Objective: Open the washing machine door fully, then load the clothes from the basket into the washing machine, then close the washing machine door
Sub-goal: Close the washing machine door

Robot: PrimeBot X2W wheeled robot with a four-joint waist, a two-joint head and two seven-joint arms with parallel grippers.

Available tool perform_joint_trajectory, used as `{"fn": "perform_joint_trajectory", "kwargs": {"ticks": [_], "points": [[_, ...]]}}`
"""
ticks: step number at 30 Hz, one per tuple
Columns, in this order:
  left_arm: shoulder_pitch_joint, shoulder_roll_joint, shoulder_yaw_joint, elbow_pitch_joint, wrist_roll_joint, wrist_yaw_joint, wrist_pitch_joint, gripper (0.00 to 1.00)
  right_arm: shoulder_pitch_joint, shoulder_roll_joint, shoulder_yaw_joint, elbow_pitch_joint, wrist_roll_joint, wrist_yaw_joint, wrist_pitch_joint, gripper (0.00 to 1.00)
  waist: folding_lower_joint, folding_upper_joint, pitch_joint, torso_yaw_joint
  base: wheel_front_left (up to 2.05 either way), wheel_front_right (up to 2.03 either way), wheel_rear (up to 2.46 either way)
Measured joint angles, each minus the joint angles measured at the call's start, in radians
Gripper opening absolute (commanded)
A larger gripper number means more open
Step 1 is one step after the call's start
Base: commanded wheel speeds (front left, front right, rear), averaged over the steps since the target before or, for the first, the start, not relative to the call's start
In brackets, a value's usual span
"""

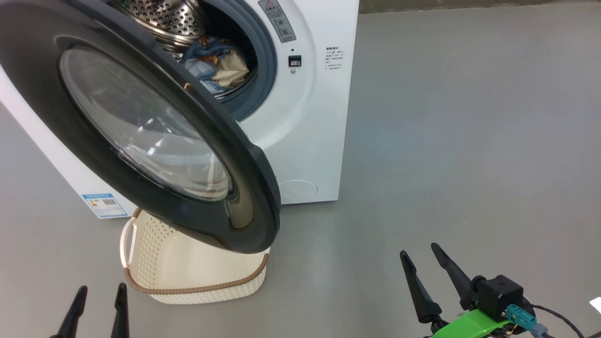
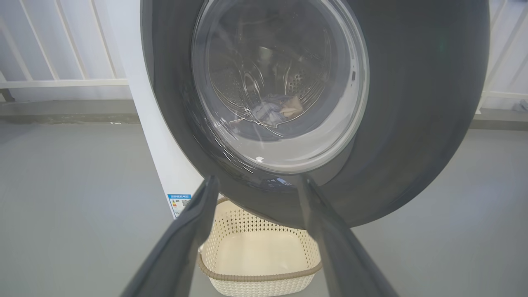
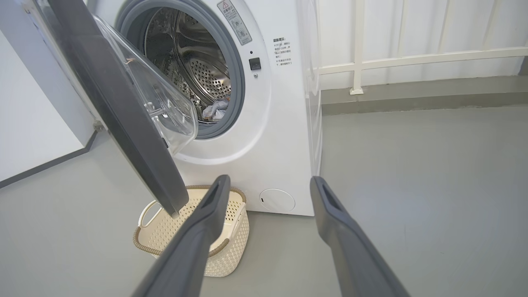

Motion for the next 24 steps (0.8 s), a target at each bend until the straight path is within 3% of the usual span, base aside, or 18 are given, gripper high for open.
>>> {"fn": "perform_joint_trajectory", "kwargs": {"ticks": [24], "points": [[0.017, 0.002, -0.021, 0.015, -0.010, 0.000, 0.000, 1.00, 0.004, 0.000, 0.001, 0.001, -0.009, 0.000, 0.000, 1.00, 0.0000, 0.0000, -0.015, 0.003, 0.00, 0.00, 0.00]]}}
